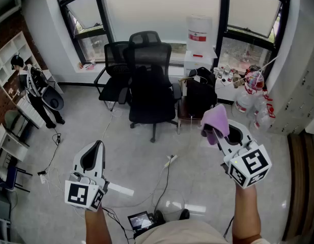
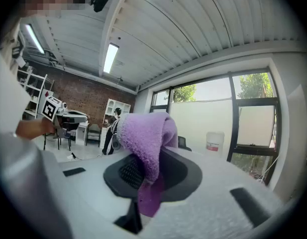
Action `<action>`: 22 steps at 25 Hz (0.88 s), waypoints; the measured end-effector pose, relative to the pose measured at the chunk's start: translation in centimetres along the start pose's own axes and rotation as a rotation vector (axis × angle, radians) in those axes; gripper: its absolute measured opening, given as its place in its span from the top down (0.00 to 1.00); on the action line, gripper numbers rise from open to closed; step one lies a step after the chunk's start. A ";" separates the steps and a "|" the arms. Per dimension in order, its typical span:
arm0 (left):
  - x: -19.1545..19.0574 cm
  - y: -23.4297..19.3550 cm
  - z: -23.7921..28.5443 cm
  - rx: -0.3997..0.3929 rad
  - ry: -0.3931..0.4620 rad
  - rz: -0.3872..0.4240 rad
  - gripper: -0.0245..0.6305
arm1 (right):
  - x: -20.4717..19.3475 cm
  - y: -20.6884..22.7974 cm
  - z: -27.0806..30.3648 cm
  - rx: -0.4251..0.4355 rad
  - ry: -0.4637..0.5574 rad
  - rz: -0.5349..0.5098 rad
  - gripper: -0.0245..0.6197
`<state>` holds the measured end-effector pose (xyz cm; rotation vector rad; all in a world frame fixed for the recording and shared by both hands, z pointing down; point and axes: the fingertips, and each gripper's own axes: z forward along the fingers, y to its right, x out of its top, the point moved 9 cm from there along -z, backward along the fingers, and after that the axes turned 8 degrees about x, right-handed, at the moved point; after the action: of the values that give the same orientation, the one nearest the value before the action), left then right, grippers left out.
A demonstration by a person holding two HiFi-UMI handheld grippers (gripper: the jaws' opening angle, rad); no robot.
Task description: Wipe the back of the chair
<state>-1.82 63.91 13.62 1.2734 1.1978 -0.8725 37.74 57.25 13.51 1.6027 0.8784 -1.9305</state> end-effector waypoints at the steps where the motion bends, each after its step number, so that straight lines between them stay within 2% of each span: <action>1: 0.1 0.0 0.1 0.001 0.001 0.000 0.95 | 0.0 0.1 0.0 0.000 0.001 0.000 0.89; 22: 1.1 4.8 0.3 0.018 -0.015 0.031 0.95 | -2.3 3.6 -2.8 0.011 0.014 0.021 0.89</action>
<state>3.13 64.43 13.63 1.2945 1.1575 -0.8709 42.64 56.75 14.81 1.6266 0.8542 -1.9152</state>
